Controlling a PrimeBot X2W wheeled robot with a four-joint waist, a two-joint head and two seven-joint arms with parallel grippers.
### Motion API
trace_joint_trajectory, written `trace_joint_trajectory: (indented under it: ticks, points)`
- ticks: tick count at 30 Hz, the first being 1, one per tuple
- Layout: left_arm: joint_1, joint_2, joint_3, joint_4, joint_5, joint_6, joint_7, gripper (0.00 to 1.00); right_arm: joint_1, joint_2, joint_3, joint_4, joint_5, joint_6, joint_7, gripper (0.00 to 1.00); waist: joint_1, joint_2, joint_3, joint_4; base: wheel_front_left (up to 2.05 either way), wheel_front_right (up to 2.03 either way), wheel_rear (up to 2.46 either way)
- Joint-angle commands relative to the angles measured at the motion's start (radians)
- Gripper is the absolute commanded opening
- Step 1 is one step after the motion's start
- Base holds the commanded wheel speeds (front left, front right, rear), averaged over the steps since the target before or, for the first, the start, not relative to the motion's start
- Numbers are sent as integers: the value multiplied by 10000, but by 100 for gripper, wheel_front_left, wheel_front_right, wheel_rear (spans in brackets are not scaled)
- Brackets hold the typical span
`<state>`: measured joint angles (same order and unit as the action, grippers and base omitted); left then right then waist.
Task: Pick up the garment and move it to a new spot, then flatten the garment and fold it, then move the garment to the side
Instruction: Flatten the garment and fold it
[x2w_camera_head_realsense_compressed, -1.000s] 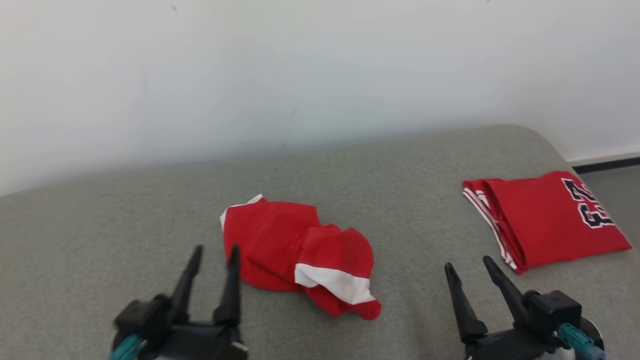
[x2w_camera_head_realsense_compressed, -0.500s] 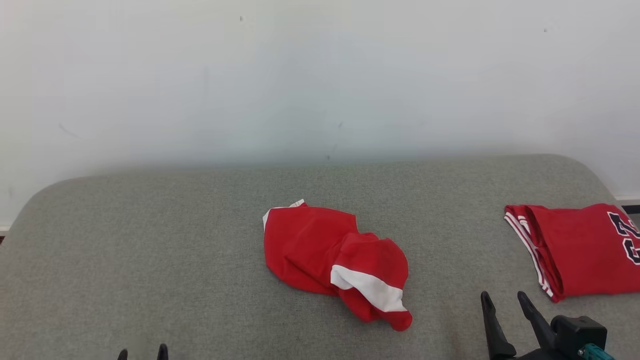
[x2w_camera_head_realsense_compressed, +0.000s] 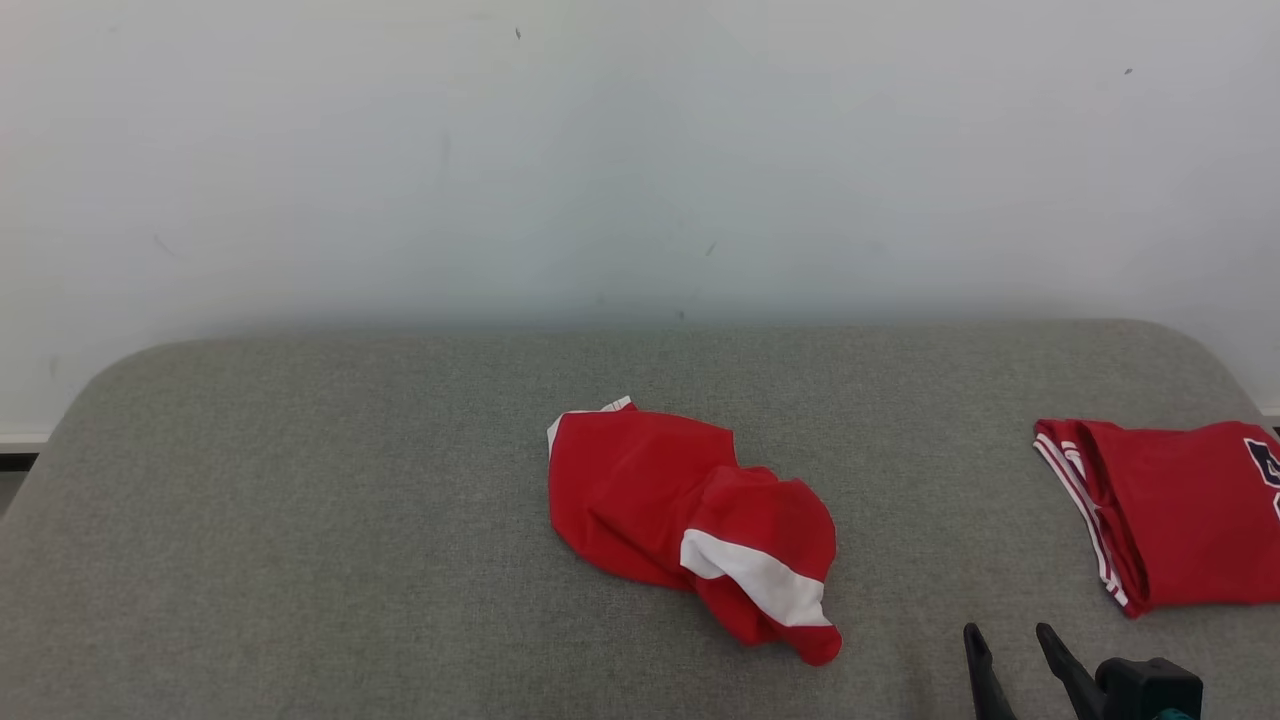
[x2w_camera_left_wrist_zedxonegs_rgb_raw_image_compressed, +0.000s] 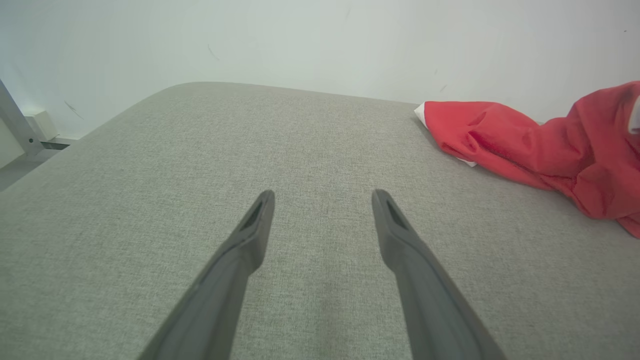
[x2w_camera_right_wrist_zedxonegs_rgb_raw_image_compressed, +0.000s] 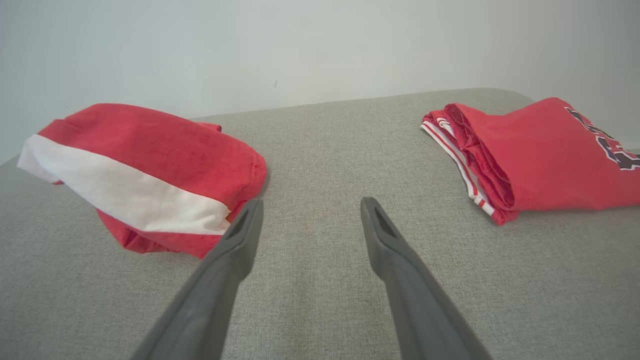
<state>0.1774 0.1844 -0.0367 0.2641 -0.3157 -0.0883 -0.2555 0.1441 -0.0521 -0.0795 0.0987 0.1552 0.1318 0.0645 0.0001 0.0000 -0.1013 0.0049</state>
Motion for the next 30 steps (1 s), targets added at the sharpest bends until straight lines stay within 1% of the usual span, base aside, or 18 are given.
trace_joint_trajectory:
  ticks: [1,16,20,24,27,28,30]
  points:
    - [-126,17,-26,42,-85,-34,-72,100,-36,16,19,-42,-62,-18,-25,100,-1,0,11,-29,0,0,0]
    - [-221,-93,14,122,-83,-57,-98,100,-149,28,193,-81,-54,-18,-81,100,-1,0,87,-218,0,0,0]
    - [-473,-310,155,215,-515,-135,-87,100,-192,25,288,-144,-102,-18,-14,100,-1,0,169,-384,0,0,0]
    - [-1257,-301,-127,719,-882,-260,526,100,-279,24,384,-244,-140,-18,56,100,-1,0,389,-661,0,0,0]
    - [-2229,-330,-464,1478,-1237,-363,1262,100,-371,-15,455,-321,-162,-18,127,100,-1,0,611,-910,0,0,0]
    - [-2576,-425,-567,1765,-1475,-344,1549,100,-389,-41,460,-348,-157,-18,139,100,-1,0,695,-1005,0,0,0]
    - [-3286,-451,-822,2313,-1590,-387,2050,100,-444,-99,551,-396,-153,-18,197,100,-1,0,868,-1250,0,0,0]
